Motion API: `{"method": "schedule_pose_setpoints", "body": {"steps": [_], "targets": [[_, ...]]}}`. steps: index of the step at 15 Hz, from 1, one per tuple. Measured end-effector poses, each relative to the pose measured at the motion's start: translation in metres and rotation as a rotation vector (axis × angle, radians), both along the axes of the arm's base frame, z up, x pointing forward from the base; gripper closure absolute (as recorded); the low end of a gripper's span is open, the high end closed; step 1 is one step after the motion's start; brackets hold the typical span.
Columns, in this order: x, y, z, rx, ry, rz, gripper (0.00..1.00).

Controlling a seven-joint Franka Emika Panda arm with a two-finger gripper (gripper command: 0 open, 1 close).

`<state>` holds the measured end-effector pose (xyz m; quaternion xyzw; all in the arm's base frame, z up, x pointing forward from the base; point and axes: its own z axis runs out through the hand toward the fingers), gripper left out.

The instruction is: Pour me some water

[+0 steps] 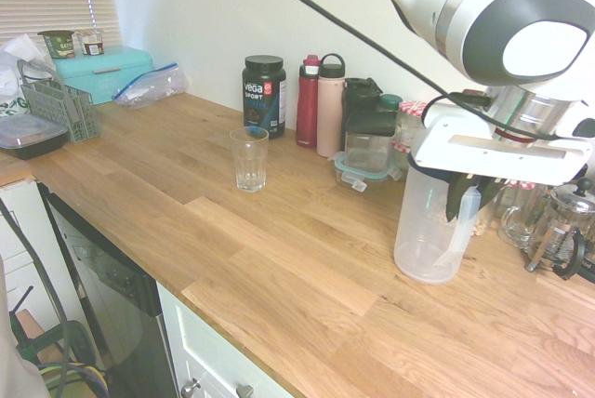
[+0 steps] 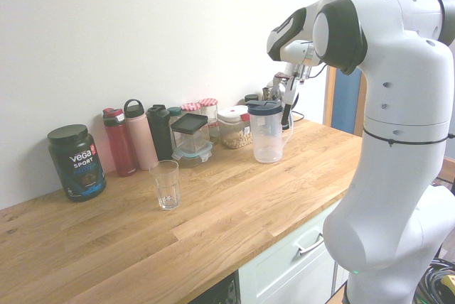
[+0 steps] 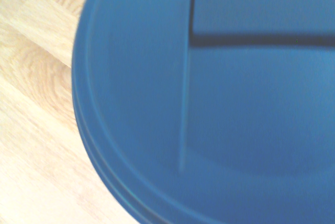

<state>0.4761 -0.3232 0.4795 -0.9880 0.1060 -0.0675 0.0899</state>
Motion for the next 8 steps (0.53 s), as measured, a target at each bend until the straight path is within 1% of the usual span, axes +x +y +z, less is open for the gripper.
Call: {"method": "schedule_pose_setpoints", "body": {"steps": [2,4,6,8], "targets": [[0.0,0.001,0.003,-0.004,-0.004,0.0,0.0],[-0.003,-0.001,0.012,-0.033,0.005,-0.024,0.0],[-0.012,-0.001,0.037,-0.084,0.017,-0.07,0.0],[-0.03,0.002,0.078,-0.123,0.031,-0.106,0.0]]}}
